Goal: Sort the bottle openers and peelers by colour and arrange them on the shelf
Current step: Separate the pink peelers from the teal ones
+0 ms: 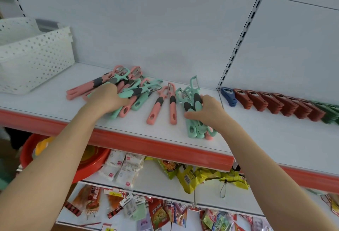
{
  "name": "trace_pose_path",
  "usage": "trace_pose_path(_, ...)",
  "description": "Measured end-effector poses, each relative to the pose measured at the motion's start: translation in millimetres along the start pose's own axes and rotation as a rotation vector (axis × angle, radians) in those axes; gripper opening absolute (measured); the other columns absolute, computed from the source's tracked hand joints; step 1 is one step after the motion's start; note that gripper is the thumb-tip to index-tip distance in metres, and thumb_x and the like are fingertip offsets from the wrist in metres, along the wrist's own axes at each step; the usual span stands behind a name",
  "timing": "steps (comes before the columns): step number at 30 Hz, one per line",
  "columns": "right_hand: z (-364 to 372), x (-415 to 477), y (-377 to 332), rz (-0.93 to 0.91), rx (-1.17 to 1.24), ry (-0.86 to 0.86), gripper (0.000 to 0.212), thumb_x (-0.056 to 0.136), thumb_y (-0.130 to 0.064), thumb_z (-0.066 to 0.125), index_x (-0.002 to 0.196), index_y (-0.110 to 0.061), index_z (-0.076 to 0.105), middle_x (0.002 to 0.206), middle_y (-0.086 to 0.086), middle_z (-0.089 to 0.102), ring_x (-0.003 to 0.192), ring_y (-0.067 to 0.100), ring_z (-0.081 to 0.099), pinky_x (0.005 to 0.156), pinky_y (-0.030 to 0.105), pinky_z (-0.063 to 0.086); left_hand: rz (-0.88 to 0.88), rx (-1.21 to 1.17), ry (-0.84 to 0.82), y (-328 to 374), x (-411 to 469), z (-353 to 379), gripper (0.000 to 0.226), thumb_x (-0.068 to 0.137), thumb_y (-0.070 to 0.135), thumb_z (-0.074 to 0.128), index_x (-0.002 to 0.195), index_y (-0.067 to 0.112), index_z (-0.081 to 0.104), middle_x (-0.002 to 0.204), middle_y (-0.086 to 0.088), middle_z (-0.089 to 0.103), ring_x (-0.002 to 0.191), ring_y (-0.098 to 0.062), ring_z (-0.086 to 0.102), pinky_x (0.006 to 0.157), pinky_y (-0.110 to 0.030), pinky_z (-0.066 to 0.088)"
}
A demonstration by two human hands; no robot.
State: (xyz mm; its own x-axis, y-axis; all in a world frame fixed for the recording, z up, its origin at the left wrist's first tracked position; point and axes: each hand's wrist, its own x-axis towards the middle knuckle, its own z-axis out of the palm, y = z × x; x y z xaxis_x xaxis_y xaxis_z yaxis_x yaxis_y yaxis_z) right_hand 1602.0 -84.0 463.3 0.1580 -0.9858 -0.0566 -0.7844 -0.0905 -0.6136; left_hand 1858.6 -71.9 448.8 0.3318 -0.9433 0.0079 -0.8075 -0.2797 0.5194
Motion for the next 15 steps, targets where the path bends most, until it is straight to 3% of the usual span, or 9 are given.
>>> trace_pose_path(3,1.1,1.5,-0.2,0.011,-0.031,0.011,0.026,0.075,-0.017,0.071,0.085,-0.011,0.047,0.074,0.0,0.05,0.059,0.008,0.043,0.047,0.021,0.033,0.021,-0.002,0.076,-2.3,1.0,1.5,0.046,0.083,0.039,0.061,0.114,0.006,0.055,0.081,-0.003,0.057,0.071,-0.024,0.054,0.057,-0.029,0.041)
trace_pose_path(7,-2.9,-1.9,3.7,0.083,0.295,0.046,0.024,0.079,-0.005,0.065,0.068,-0.015,0.046,0.068,0.003,0.055,0.061,0.016,0.053,0.056,0.025,0.046,0.09,-0.028,0.186,2.3,3.4,-0.1,0.039,0.084,0.038,0.061,0.106,0.006,0.058,0.088,-0.01,0.062,0.073,-0.027,0.054,0.059,-0.03,0.039)
trace_pose_path(9,-7.4,-3.4,5.9,0.135,0.455,0.065,0.013,0.08,-0.001,0.062,0.072,-0.007,0.055,0.07,0.009,0.059,0.057,0.018,0.058,0.057,0.029,0.051,0.107,-0.059,0.171,13.3,2.5,1.4,0.033,0.083,0.029,0.063,0.1,0.003,0.052,0.082,-0.008,0.056,0.072,-0.026,0.049,0.061,-0.03,0.036)
trace_pose_path(11,-12.1,-3.9,7.8,0.158,0.542,0.079,0.002,0.081,0.001,0.06,0.08,-0.001,0.059,0.066,0.01,0.06,0.045,0.013,0.06,0.049,0.026,0.051,0.134,-0.037,0.152,25.4,0.1,6.0,0.025,0.082,0.022,0.063,0.093,0.006,0.048,0.071,-0.002,0.047,0.065,-0.021,0.044,0.057,-0.03,0.032)
trace_pose_path(13,-16.0,-4.3,10.3,0.164,0.537,0.102,0.004,0.081,0.0,0.06,0.084,0.0,0.059,0.064,0.009,0.06,0.039,0.008,0.057,0.041,0.019,0.047,0.166,0.004,0.128,33.9,1.0,12.2,0.023,0.082,0.018,0.063,0.094,0.005,0.05,0.07,-0.001,0.048,0.065,-0.021,0.046,0.054,-0.03,0.034)
trace_pose_path(15,-17.7,-4.9,13.1,0.168,0.521,0.126,0.008,0.081,-0.002,0.061,0.088,0.0,0.059,0.065,0.009,0.059,0.042,0.01,0.056,0.043,0.02,0.045,0.214,0.088,0.111,38.8,4.5,19.2,0.024,0.082,0.016,0.061,0.1,0.002,0.054,0.077,-0.007,0.054,0.074,-0.028,0.053,0.06,-0.031,0.038)
